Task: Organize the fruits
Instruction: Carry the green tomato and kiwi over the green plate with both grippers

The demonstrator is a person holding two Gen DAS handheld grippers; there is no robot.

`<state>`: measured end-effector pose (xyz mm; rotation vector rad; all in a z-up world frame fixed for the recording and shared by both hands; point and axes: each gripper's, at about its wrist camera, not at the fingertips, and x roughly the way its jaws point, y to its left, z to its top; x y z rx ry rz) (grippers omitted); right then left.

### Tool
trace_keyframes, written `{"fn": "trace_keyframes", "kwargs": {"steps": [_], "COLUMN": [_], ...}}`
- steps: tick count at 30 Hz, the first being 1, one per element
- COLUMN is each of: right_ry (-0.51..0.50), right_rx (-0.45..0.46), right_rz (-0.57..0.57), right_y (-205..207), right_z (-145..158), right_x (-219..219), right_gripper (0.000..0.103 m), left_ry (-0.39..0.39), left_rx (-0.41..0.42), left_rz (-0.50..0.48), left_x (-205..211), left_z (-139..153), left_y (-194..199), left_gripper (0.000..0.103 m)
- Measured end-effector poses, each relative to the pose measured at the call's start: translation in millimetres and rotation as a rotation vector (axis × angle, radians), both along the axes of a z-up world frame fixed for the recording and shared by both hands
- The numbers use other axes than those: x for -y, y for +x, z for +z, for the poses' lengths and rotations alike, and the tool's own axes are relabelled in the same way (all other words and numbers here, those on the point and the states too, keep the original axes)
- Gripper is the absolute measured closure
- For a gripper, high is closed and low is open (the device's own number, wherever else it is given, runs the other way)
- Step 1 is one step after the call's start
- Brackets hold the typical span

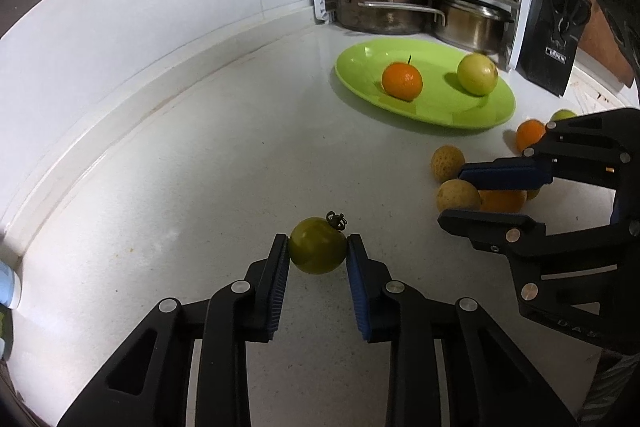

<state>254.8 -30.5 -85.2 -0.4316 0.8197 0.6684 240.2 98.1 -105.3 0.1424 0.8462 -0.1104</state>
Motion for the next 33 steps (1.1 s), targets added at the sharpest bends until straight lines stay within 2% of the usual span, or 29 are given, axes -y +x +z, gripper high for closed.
{"fn": "trace_keyframes", "kwargs": {"steps": [9,18,33], "right_ry": [0.051,0.133,0.208], "right_rx": [0.028,0.048,0.145], "right_rz": [-0.039,-0.131,-0.26], "right_y": [-9,-14,4], "right_z": [20,44,86], "right_x": [10,39,91], "right_gripper": [0.075,0.075,0.075], "left_ry": [-0.03,-0.077,-0.12], "left_rx": [0.049,0.065,0.119], "left_rz": [0.021,0.03,-0.042], "left_x": [-1,13,55], "left_z": [23,46,95], "left_y": [-16,-20,10], "left_gripper": [0.074,0.074,0.074]}}
